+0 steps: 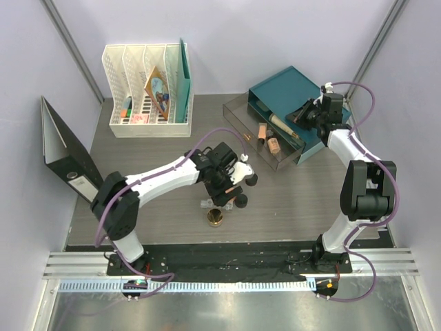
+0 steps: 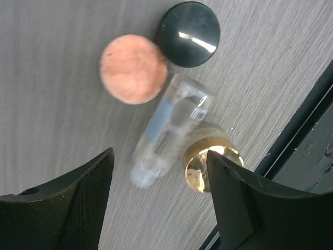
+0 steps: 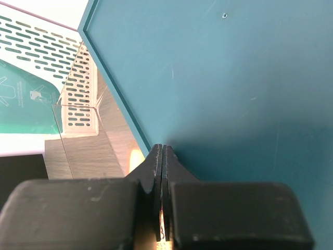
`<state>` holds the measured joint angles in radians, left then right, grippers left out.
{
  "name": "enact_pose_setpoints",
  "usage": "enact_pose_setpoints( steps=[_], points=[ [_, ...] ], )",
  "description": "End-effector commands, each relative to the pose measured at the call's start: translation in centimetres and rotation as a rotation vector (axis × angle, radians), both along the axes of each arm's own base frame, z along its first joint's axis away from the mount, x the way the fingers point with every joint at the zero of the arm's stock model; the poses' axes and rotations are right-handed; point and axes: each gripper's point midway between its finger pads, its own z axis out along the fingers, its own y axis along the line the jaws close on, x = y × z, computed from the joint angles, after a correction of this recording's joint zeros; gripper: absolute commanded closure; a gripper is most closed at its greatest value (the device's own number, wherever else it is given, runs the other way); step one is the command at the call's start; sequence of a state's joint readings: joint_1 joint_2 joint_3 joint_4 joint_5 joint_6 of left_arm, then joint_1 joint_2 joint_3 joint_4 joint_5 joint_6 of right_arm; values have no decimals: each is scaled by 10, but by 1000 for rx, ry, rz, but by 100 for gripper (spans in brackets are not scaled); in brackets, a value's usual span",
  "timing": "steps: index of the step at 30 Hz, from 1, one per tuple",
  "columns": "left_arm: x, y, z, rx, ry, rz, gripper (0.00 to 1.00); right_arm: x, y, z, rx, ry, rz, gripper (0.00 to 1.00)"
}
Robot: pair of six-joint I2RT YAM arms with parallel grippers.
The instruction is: Organize the makeup
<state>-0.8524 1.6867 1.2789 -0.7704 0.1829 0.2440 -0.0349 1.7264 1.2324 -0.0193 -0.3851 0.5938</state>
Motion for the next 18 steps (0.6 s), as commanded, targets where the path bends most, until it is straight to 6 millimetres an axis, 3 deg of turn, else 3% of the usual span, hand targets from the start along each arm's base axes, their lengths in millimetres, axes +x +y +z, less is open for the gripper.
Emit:
enact_pose_setpoints(
  steps=[1, 8, 18],
  points=[
    [-9, -18, -12, -20, 46, -56, 29, -79, -6, -122, -71, 468, 5, 99],
    [-13, -17, -36, 13, 60, -62, 31, -80, -5, -124, -73, 472, 8, 99],
    [3, -11, -68, 79, 8, 9, 41, -79, -6, -122, -71, 472, 8, 99]
  ],
)
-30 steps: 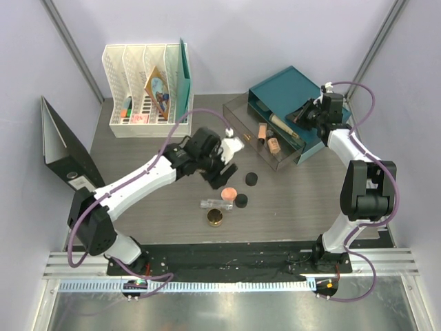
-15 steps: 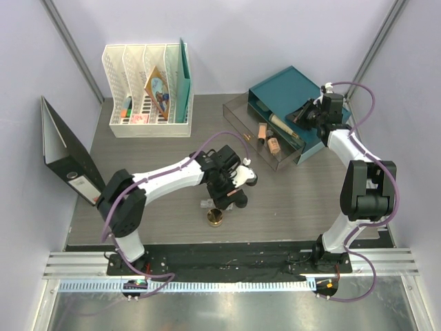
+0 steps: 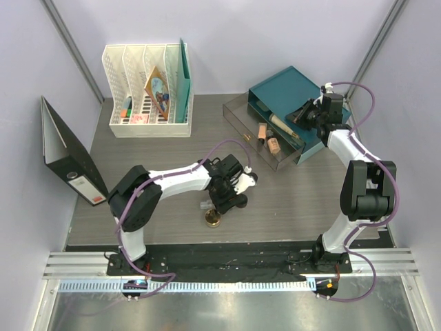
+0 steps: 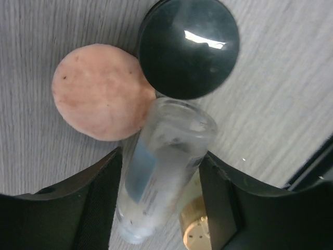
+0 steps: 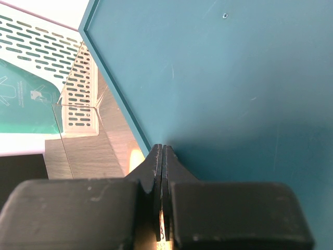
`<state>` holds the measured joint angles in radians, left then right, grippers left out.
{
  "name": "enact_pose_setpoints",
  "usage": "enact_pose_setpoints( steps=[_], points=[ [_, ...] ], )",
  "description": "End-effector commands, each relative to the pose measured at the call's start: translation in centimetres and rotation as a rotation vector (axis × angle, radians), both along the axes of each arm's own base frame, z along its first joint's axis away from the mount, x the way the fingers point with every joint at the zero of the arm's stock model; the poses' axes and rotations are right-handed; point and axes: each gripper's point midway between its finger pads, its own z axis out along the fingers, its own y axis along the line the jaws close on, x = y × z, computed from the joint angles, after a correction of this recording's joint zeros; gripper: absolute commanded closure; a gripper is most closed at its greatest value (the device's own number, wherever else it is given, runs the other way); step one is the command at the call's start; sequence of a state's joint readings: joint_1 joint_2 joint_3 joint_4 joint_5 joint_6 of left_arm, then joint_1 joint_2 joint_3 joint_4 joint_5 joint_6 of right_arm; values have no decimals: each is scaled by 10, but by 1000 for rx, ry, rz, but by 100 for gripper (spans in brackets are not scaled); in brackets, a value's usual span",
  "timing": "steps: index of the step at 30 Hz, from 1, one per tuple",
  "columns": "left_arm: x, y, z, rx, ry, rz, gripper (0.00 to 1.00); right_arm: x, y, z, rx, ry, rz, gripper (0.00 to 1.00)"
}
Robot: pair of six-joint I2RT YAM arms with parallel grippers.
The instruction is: Organize the makeup
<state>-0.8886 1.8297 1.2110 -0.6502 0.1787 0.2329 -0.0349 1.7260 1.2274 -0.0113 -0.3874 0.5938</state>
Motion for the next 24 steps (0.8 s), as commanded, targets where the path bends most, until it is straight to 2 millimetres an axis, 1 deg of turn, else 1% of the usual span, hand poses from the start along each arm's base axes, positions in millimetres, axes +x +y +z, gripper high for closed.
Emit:
enact_pose_setpoints(
  steps=[1, 2, 5, 6, 8, 9, 12, 13, 15, 16, 17, 19, 20, 22, 23, 24],
  points=[
    [14, -1, -8, 20, -58, 33, 42, -79, -6, -122, -74, 475, 7, 99],
    [15, 2, -10, 36, -61, 26, 44, -79, -6, -122, -73, 476, 6, 98],
    [18, 7, -13, 70, -78, 25, 73, -79, -5, -123, -71, 480, 10, 99],
    [19, 6, -10, 60, -88, 26, 86, -79, -5, -123, -72, 479, 11, 99],
    [20, 5, -5, 48, -100, 13, 94, -78, -5, -122, -69, 477, 9, 99],
    [22, 5, 3, 35, -113, 13, 100, -78, -5, -122, -71, 478, 9, 98],
    [26, 5, 17, 29, -140, 10, 100, -77, -5, -123, -68, 480, 8, 98],
    [26, 4, 27, 15, -156, 11, 100, -77, -5, -124, -69, 482, 10, 99],
    [29, 4, 42, 5, -176, 11, 100, -77, -4, -124, -66, 484, 10, 99],
    [31, 3, 56, -18, -196, 17, 100, -77, -5, -124, -66, 482, 8, 99],
    [32, 1, 64, -31, -209, 16, 100, -77, -5, -123, -64, 483, 8, 99],
    [38, -6, 94, -87, -253, 24, 100, -77, -4, -125, -63, 487, 11, 99],
    [46, -13, 113, -124, -296, 35, 100, -76, -4, -124, -62, 484, 11, 99],
    [56, -21, 138, -183, -352, 57, 100, -76, -4, -125, -63, 485, 13, 99],
    [66, -32, 163, -249, -406, 72, 100, -77, -4, -125, -63, 487, 13, 99],
    [71, -37, 175, -283, -428, 87, 100, -77, -4, -126, -63, 488, 13, 99]
  ],
)
